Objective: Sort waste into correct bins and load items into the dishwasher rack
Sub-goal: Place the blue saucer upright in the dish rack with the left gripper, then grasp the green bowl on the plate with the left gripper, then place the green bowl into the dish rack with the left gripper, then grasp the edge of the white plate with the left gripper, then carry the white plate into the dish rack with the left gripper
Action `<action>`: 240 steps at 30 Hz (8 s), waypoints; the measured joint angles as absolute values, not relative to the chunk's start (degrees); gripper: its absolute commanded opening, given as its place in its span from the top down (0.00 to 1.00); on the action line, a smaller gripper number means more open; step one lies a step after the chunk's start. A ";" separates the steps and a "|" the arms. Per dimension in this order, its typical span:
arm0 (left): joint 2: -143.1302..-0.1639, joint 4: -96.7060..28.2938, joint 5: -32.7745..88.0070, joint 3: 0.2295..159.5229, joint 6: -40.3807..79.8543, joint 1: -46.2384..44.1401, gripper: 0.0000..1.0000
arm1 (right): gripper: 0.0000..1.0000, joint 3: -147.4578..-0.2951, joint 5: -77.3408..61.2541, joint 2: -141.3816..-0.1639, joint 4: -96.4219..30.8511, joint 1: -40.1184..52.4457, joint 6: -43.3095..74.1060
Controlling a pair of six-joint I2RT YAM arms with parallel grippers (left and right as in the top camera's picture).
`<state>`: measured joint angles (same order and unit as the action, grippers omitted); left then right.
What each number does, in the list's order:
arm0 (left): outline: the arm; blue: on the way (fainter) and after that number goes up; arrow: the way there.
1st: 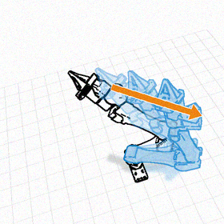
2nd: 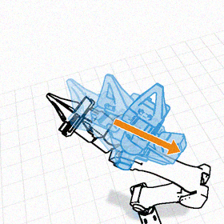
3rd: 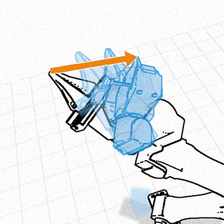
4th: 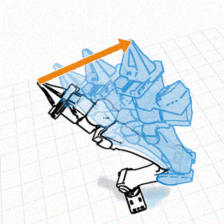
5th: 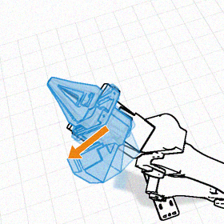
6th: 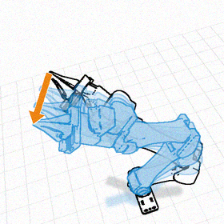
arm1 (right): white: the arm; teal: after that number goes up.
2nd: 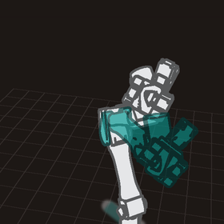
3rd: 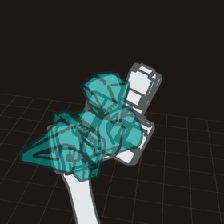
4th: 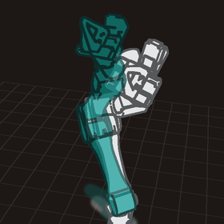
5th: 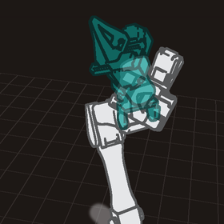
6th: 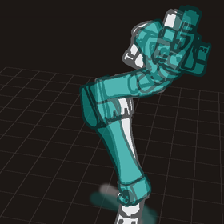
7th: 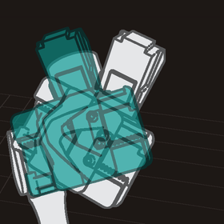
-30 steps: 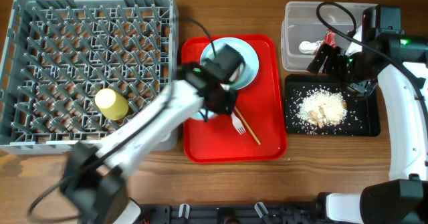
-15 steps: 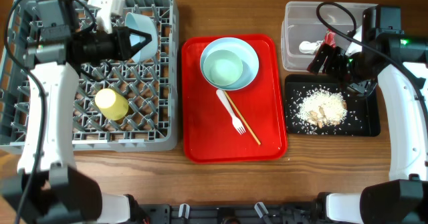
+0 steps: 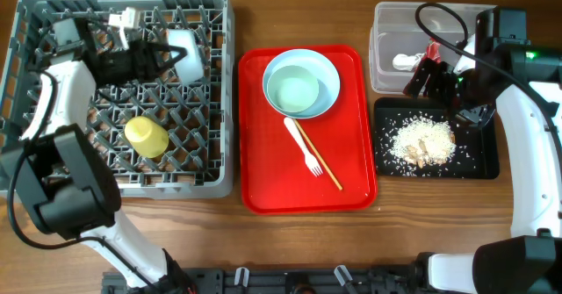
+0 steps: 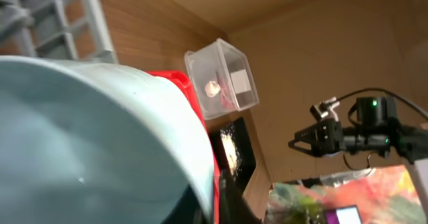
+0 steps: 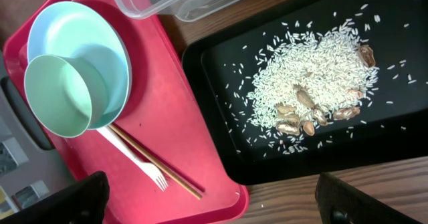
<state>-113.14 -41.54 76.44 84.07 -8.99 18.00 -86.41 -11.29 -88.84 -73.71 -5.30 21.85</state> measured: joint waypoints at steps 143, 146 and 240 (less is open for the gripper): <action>-100.64 -28.16 47.79 84.73 24.10 9.37 0.00 | 0.00 -86.50 -11.29 -88.79 -77.21 -5.30 21.87; -97.51 -33.32 36.34 84.75 22.04 -1.10 0.00 | 0.00 -86.50 -11.29 -88.79 -77.19 -5.30 21.87; -105.25 -12.78 29.47 84.51 23.05 -1.10 0.00 | 0.00 -86.52 -5.87 -88.79 -79.72 -5.30 24.40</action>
